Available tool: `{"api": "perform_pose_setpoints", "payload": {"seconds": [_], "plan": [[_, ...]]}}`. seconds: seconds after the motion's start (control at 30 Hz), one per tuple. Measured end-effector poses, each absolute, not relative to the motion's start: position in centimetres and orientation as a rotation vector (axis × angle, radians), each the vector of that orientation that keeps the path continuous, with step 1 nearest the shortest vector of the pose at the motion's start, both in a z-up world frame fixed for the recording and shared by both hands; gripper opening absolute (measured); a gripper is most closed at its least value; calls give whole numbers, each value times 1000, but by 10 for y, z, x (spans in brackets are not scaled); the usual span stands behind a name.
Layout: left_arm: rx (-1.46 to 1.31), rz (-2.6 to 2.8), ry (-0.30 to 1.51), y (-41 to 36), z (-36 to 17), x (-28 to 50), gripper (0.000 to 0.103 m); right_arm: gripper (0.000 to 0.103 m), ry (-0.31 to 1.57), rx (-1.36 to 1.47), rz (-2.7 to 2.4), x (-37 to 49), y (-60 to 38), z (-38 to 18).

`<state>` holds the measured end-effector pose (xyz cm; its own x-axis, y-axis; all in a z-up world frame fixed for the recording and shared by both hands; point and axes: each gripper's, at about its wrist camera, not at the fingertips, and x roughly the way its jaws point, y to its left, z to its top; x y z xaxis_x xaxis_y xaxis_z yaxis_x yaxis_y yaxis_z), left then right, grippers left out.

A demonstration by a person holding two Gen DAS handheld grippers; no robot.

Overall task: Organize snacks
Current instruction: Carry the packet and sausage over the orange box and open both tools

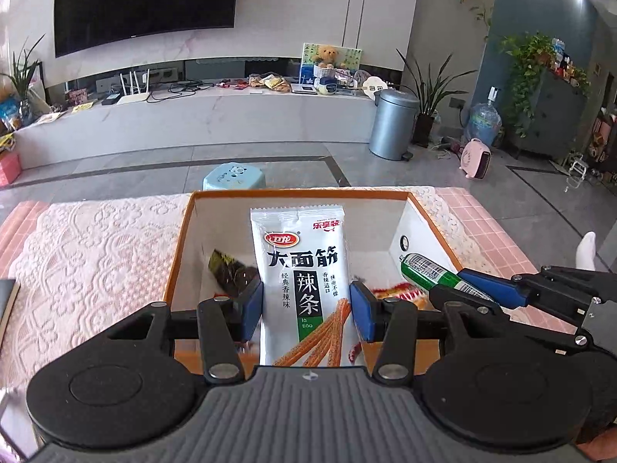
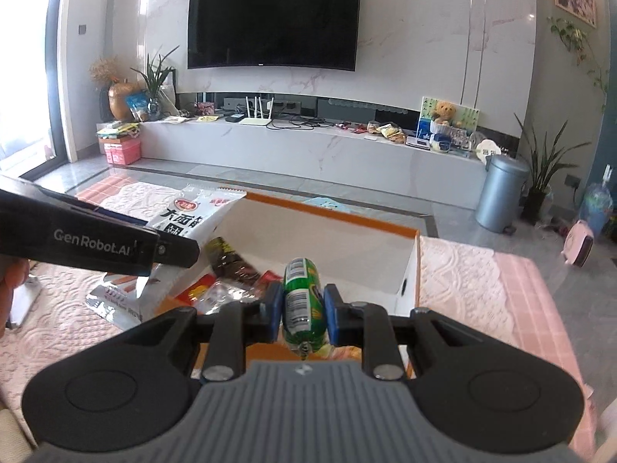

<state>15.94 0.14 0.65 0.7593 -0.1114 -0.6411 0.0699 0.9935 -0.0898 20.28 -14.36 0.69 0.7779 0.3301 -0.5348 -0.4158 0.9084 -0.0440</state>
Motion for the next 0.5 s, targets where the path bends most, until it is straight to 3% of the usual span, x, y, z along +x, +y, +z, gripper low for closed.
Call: {"api": "perform_pose_setpoints", "payload": {"seconds": [0.5], "plan": [[-56,-107,841,3,-44,243,55,19,699,-275,360,288,-118,-40]]}}
